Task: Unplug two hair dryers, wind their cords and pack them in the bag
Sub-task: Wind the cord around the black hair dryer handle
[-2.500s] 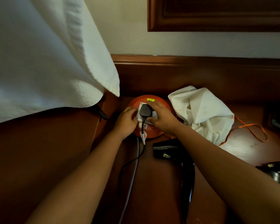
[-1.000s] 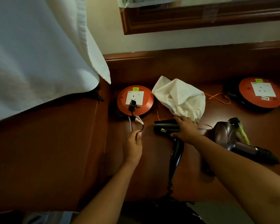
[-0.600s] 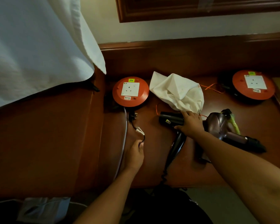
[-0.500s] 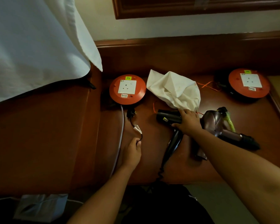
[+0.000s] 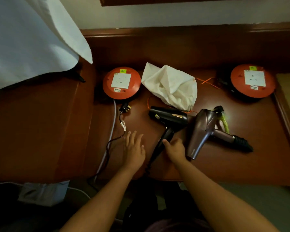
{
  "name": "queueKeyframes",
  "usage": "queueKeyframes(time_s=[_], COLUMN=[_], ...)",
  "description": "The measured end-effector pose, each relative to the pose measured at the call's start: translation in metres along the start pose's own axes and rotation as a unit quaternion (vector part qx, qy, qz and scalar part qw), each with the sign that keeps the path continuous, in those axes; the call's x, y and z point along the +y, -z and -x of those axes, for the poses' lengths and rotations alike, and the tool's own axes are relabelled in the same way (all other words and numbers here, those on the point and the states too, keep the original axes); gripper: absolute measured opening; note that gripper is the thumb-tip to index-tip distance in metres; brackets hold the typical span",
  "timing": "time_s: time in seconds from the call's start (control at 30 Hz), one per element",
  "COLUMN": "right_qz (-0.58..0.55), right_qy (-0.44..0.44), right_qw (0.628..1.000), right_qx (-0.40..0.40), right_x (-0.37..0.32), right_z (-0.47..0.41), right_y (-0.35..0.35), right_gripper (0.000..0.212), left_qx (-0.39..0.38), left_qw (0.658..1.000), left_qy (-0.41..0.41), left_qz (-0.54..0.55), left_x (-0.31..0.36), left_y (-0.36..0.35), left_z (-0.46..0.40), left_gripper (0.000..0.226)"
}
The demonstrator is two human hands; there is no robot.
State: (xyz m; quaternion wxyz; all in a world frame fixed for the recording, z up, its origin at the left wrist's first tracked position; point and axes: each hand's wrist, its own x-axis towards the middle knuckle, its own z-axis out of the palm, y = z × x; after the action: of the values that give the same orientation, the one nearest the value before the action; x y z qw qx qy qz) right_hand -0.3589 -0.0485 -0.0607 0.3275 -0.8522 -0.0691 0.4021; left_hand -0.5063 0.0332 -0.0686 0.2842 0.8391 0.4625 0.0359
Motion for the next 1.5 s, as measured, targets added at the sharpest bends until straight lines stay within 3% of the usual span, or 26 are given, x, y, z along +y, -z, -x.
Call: queueKeyframes(time_s=[0.1, 0.2, 0.33, 0.47, 0.6, 0.73, 0.83, 0.97, 1.07, 1.2, 1.27, 1.33, 1.4, 1.5], right_qz=[-0.044, -0.076, -0.163, -0.202, -0.236, -0.188, -0.163, -0.059, 0.02, 0.014, -0.009, -0.005, 0.03, 0.07], right_qy=[-0.026, -0.04, -0.018, 0.052, 0.08, 0.134, 0.153, 0.198, 0.256, 0.346, 0.363, 0.377, 0.4, 0.423], right_qw=[0.999, 0.996, 0.986, 0.976, 0.959, 0.945, 0.937, 0.955, 0.952, 0.934, 0.928, 0.922, 0.913, 0.9], right_qx=[-0.008, -0.008, -0.025, -0.066, -0.139, -0.23, -0.27, -0.214, -0.17, -0.091, -0.087, -0.087, -0.077, -0.079], right_x=[-0.005, -0.009, -0.009, -0.028, -0.066, -0.109, -0.133, -0.147, -0.155, -0.169, -0.175, -0.182, -0.191, -0.201], right_z=[-0.012, -0.023, -0.021, -0.007, 0.01, 0.024, 0.027, 0.029, 0.038, 0.051, 0.056, 0.061, 0.065, 0.072], right_y=[-0.009, -0.012, -0.003, 0.034, 0.083, 0.128, 0.156, 0.191, 0.202, 0.206, 0.21, 0.216, 0.22, 0.226], right_gripper=[0.057, 0.055, 0.044, 0.028, 0.031, 0.034, 0.035, 0.024, 0.013, 0.015, 0.015, 0.015, 0.015, 0.017], left_qx=[-0.027, -0.051, -0.156, -0.169, -0.148, -0.076, 0.045, 0.164, 0.192, 0.203, 0.275, 0.326, 0.295, 0.223], left_qw=[0.999, 0.993, 0.977, 0.982, 0.98, 0.971, 0.974, 0.961, 0.95, 0.938, 0.945, 0.933, 0.916, 0.905], left_qy=[-0.039, -0.085, -0.102, -0.083, -0.068, -0.02, -0.016, 0.015, 0.045, 0.053, -0.011, -0.147, -0.267, -0.342], left_qz=[0.019, -0.056, -0.106, -0.019, 0.116, 0.227, 0.22, 0.223, 0.24, 0.275, 0.176, 0.043, -0.053, -0.117], left_x=[0.027, 0.053, 0.075, 0.084, 0.089, 0.103, 0.119, 0.134, 0.135, 0.14, 0.144, 0.15, 0.159, 0.175], left_y=[0.003, 0.013, 0.023, 0.043, 0.072, 0.1, 0.124, 0.155, 0.169, 0.178, 0.179, 0.175, 0.168, 0.163], left_z=[-0.033, -0.085, -0.13, -0.139, -0.132, -0.128, -0.124, -0.115, -0.111, -0.1, -0.091, -0.083, -0.082, -0.087], left_gripper=[0.054, 0.064, 0.073, 0.069, 0.076, 0.079, 0.058, 0.059, 0.064, 0.072, 0.076, 0.073, 0.07, 0.071])
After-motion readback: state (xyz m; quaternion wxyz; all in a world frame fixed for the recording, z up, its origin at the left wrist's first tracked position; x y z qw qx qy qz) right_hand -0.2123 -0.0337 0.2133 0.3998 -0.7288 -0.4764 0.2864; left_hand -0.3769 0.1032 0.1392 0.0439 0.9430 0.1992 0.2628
